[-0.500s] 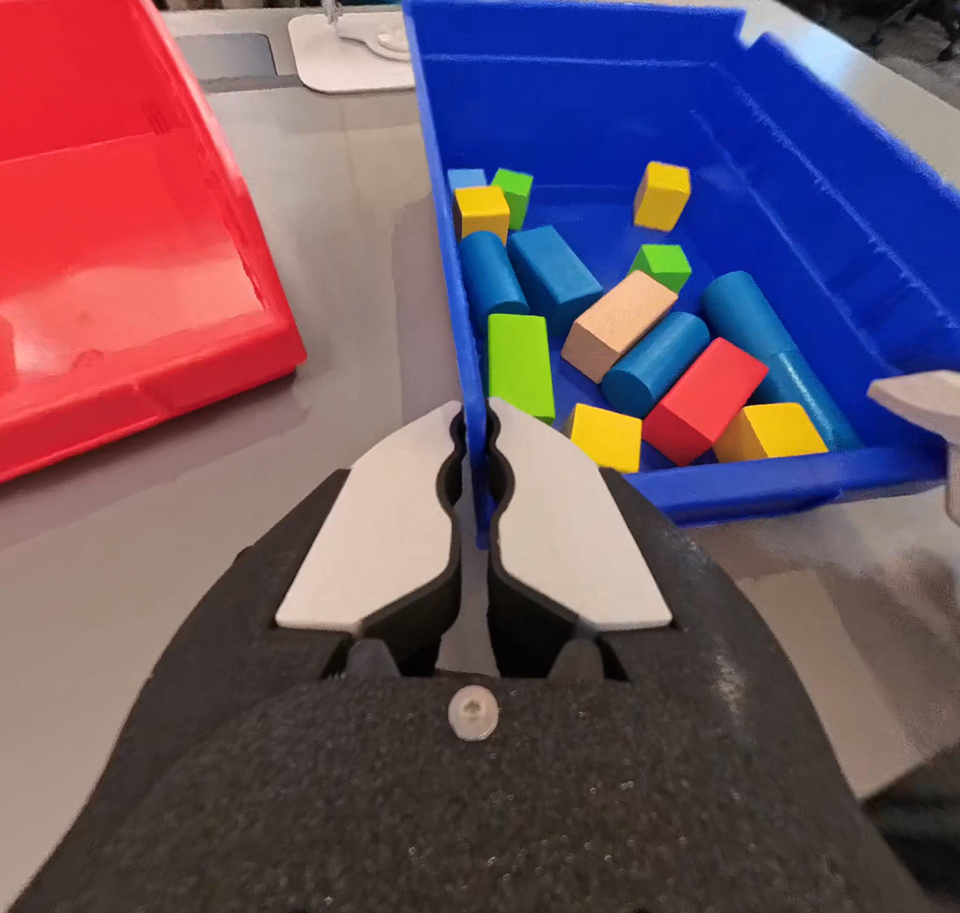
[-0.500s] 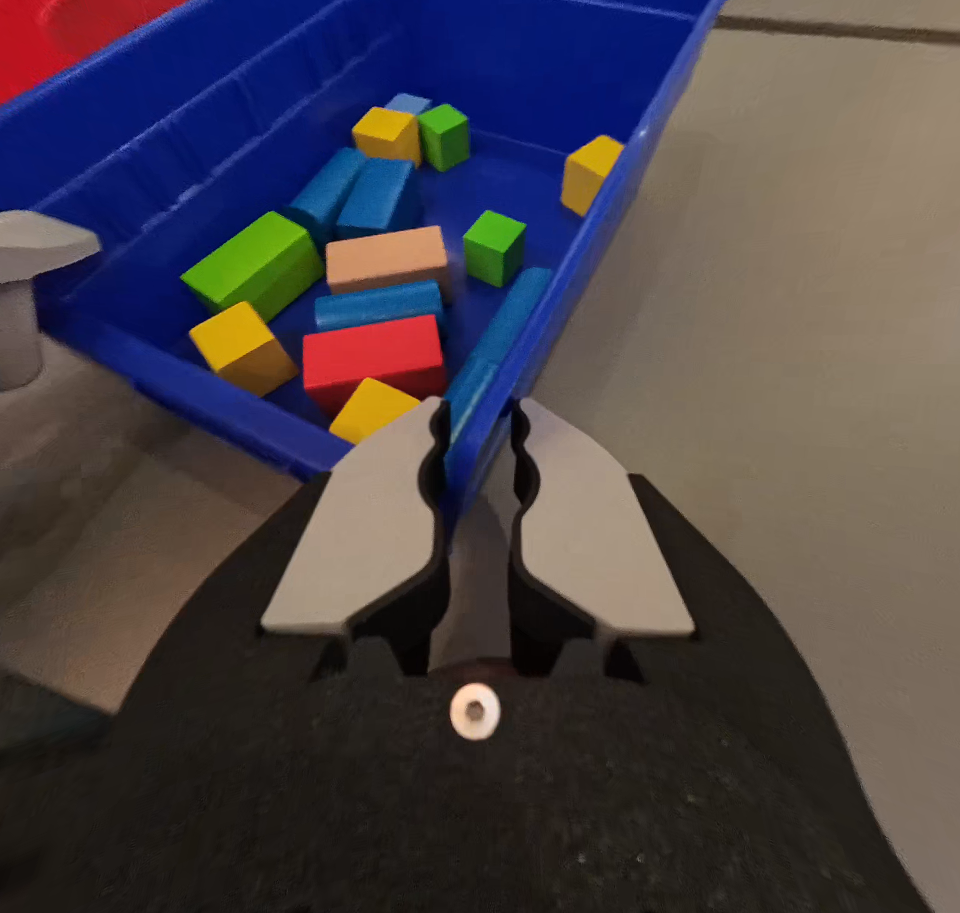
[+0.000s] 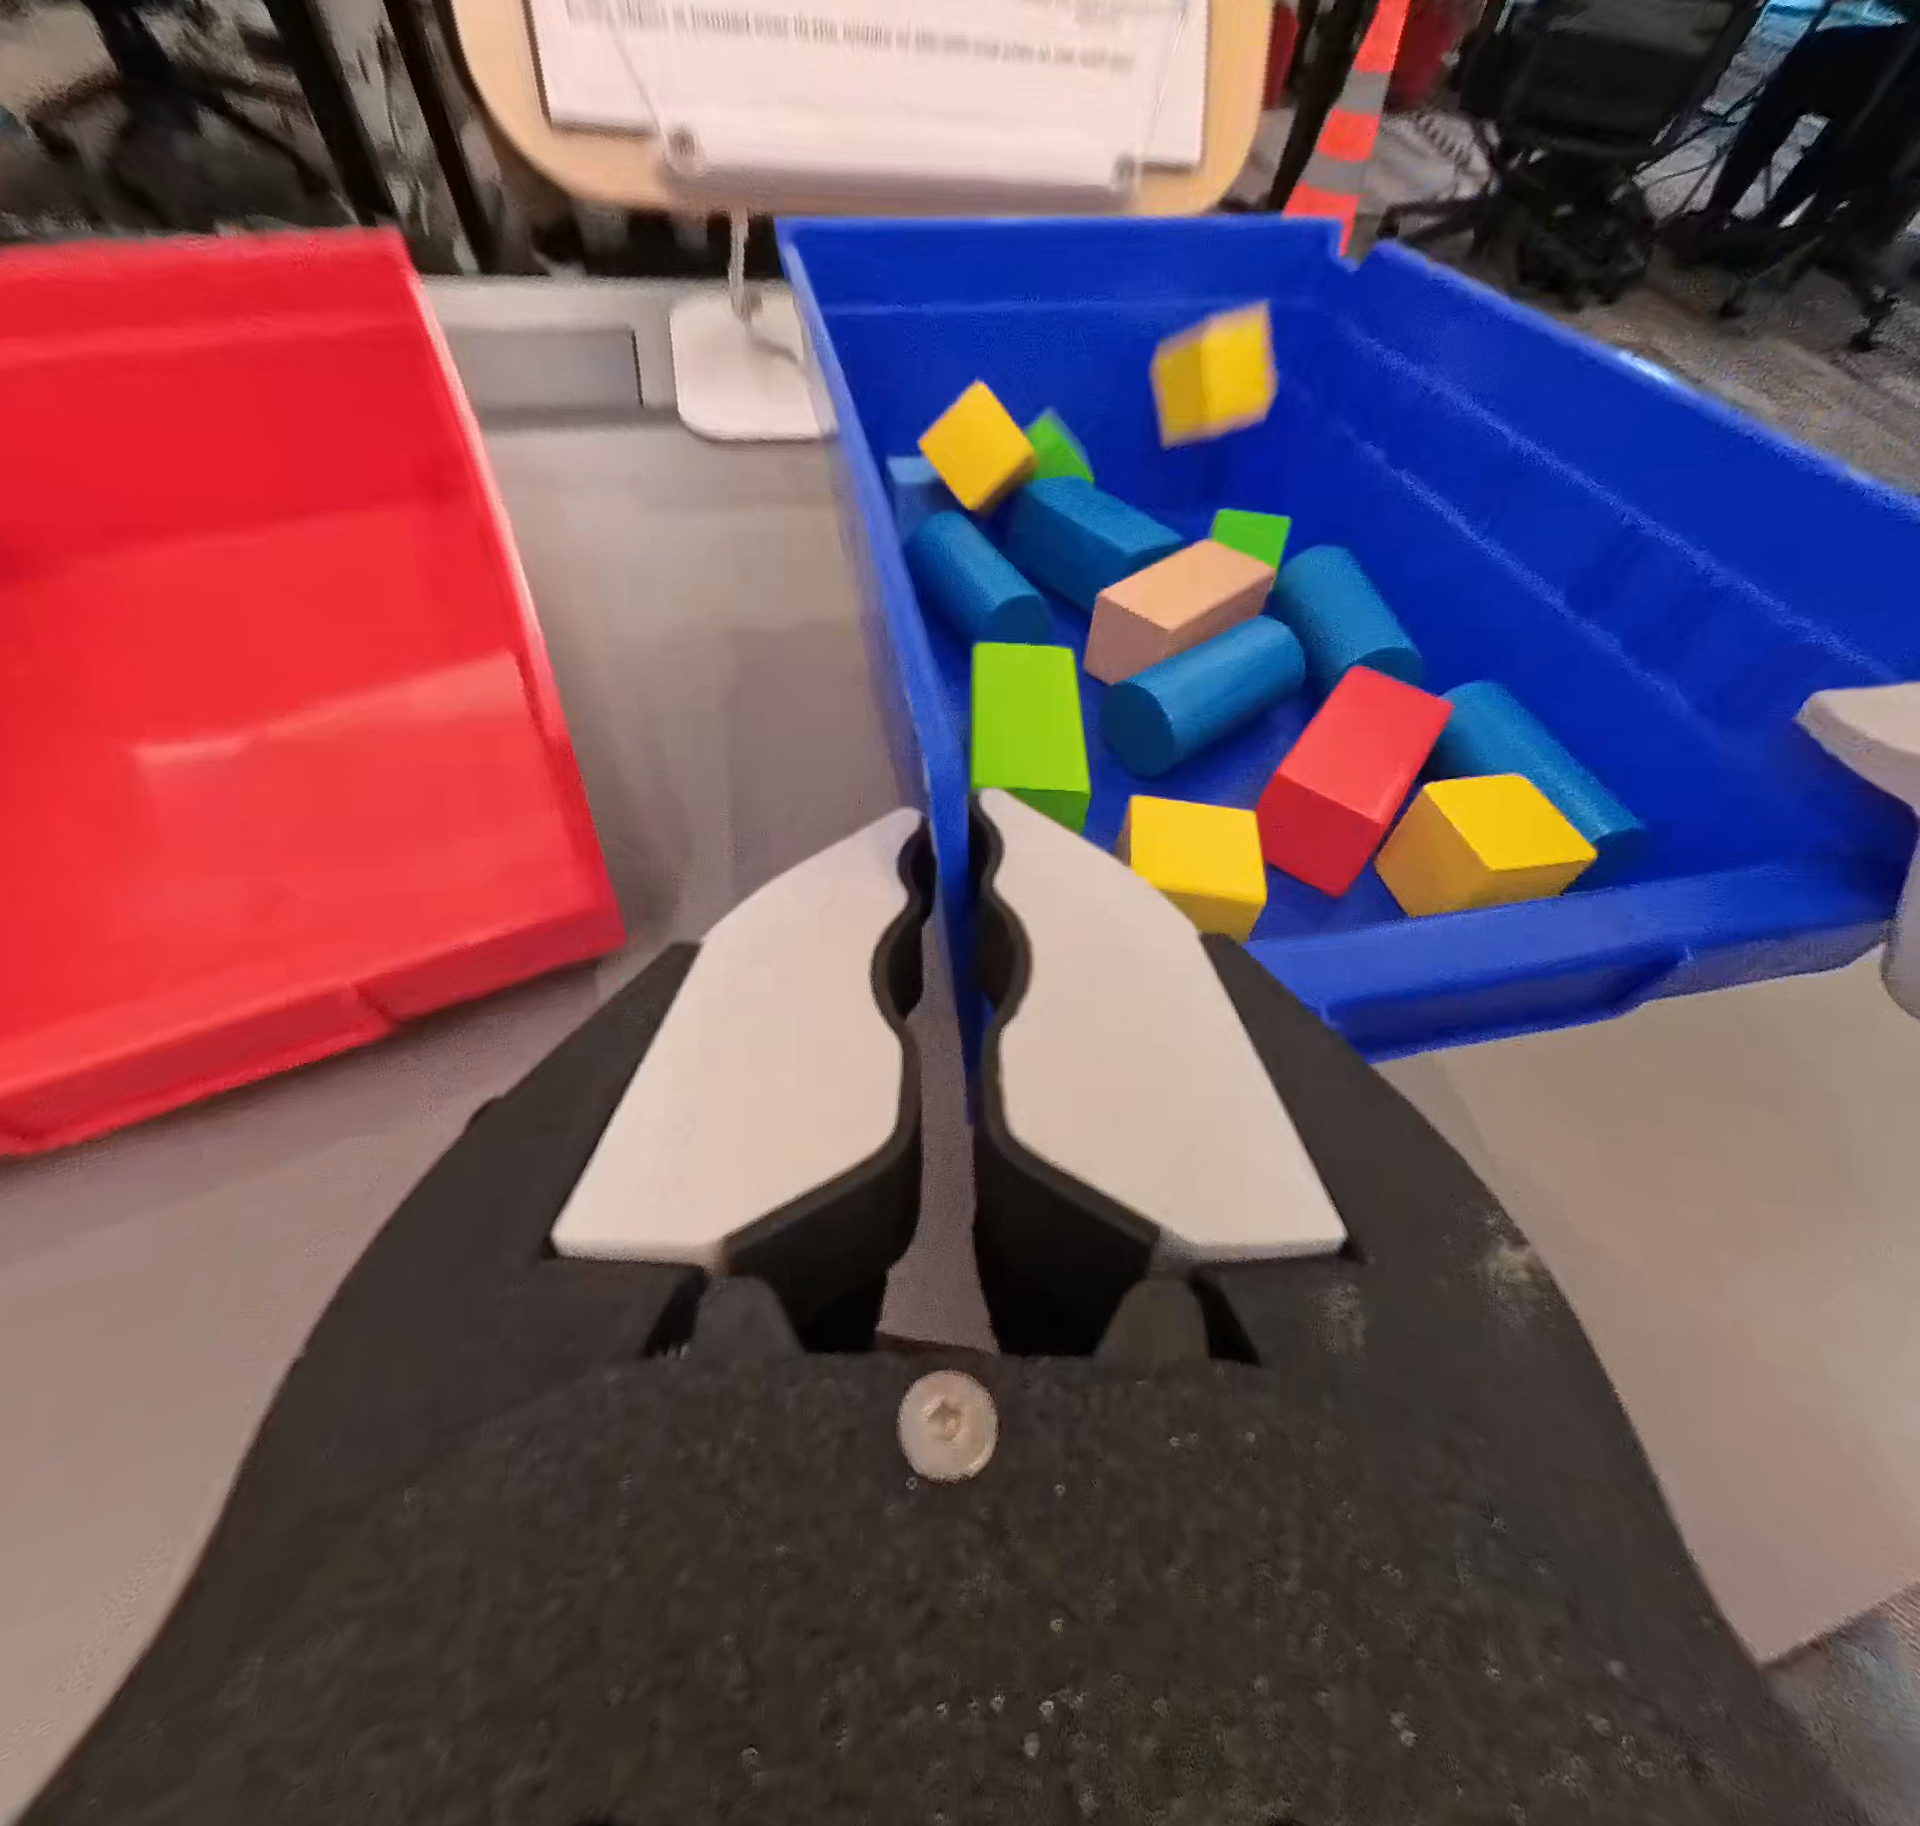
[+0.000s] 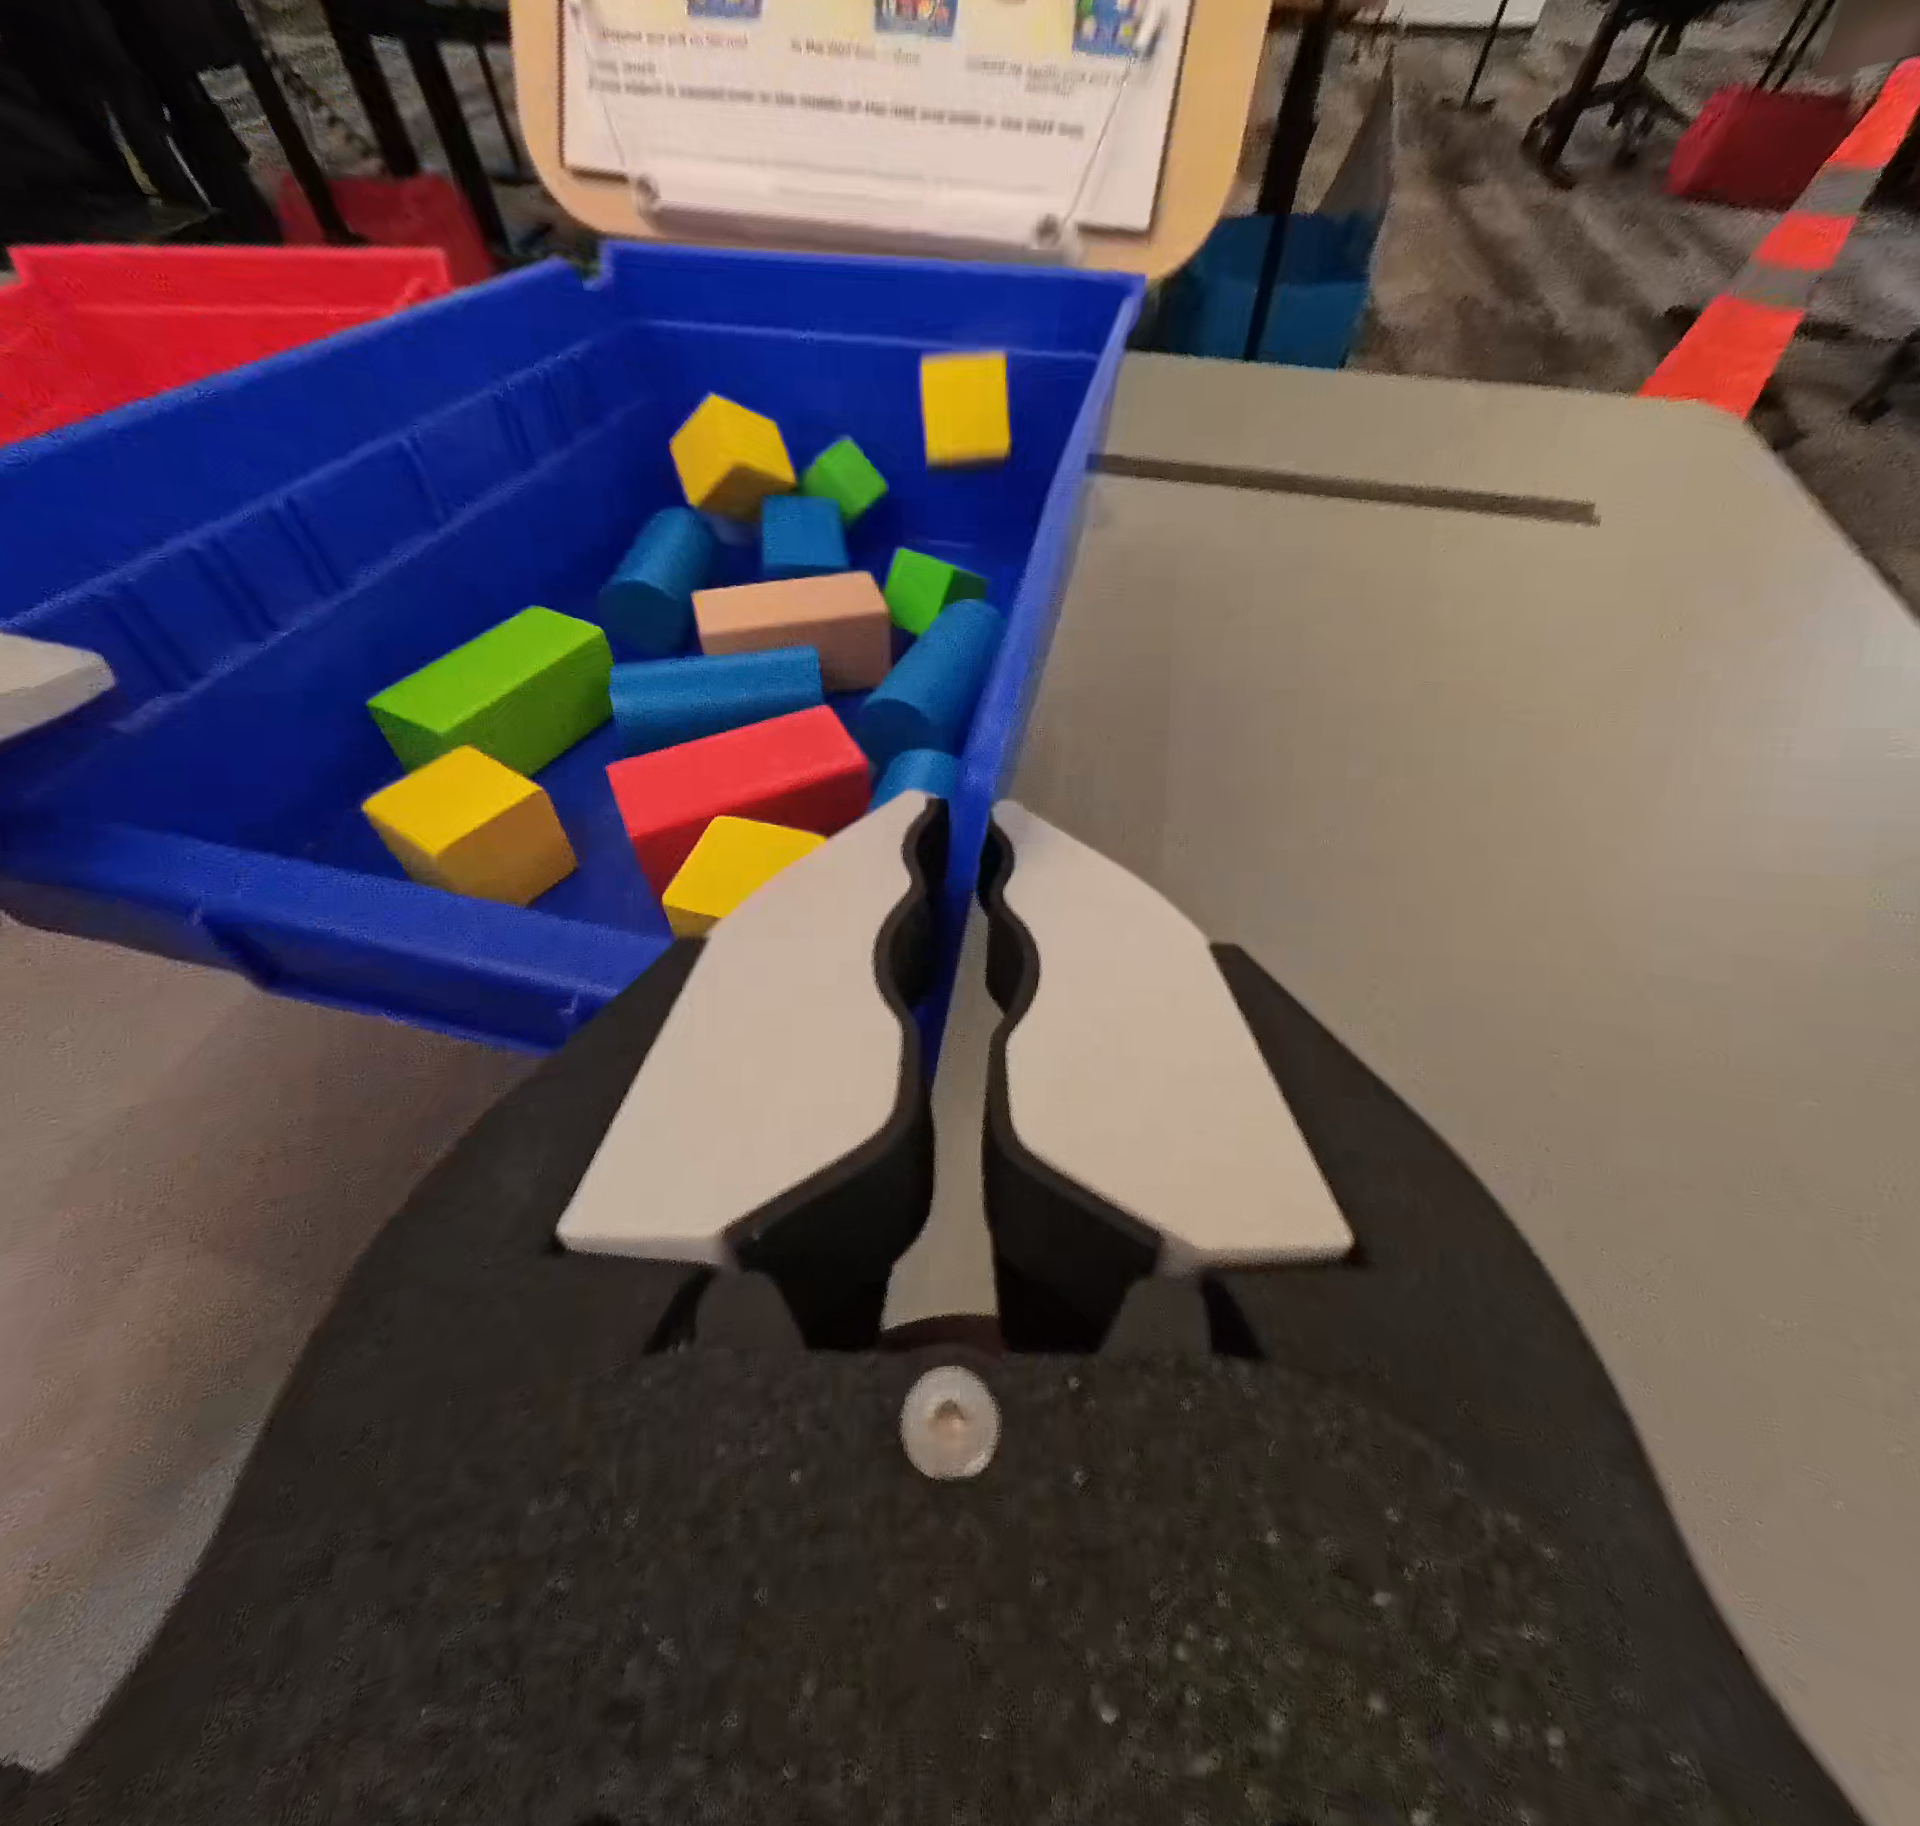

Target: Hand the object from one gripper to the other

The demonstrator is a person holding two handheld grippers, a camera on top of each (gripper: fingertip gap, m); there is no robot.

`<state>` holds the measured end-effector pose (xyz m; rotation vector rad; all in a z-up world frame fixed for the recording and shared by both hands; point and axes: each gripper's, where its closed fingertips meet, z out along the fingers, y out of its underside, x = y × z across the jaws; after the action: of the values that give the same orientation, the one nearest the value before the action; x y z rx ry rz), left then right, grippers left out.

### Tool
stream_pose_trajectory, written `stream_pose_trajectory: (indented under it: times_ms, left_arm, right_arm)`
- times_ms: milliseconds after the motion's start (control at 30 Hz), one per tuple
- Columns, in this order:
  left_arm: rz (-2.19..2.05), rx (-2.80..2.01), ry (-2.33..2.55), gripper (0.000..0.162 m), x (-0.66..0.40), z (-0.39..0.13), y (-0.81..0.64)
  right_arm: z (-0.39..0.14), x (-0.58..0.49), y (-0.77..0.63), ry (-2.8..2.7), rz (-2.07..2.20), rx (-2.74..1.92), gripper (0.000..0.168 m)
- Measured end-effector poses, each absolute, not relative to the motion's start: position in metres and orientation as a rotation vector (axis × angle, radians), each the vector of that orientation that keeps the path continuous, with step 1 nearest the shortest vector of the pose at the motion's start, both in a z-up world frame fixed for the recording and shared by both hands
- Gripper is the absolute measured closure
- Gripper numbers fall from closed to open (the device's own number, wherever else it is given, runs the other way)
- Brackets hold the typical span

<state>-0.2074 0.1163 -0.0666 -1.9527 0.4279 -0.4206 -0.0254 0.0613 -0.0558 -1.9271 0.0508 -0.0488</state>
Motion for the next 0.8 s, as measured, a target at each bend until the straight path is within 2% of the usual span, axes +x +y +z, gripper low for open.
stream_pose_trajectory:
  times_ms: [100,300,500,667,800]
  left_arm:
    - [-0.412,-1.989,0.397,0.160,-0.213,-0.085,0.117]
    - [-0.372,-1.720,0.404,0.158,-0.226,-0.079,0.117]
    - [-0.354,-1.856,0.419,0.159,-0.229,-0.117,0.123]
    - [-0.286,-1.944,0.397,0.159,-0.243,-0.125,0.127]
    - [-0.396,-2.023,0.368,0.157,-0.244,-0.134,0.129]
  right_arm:
    - [-0.072,-0.031,0.064,0.047,-0.067,-1.965,0.165]
    - [-0.055,-0.045,0.067,-0.033,-0.158,-1.717,0.164]
    - [-0.097,-0.047,0.079,0.010,-0.061,-1.830,0.164]
    - [-0.121,-0.059,0.078,0.039,0.014,-1.888,0.163]
    - [-0.131,-0.064,0.081,0.050,0.061,-1.962,0.162]
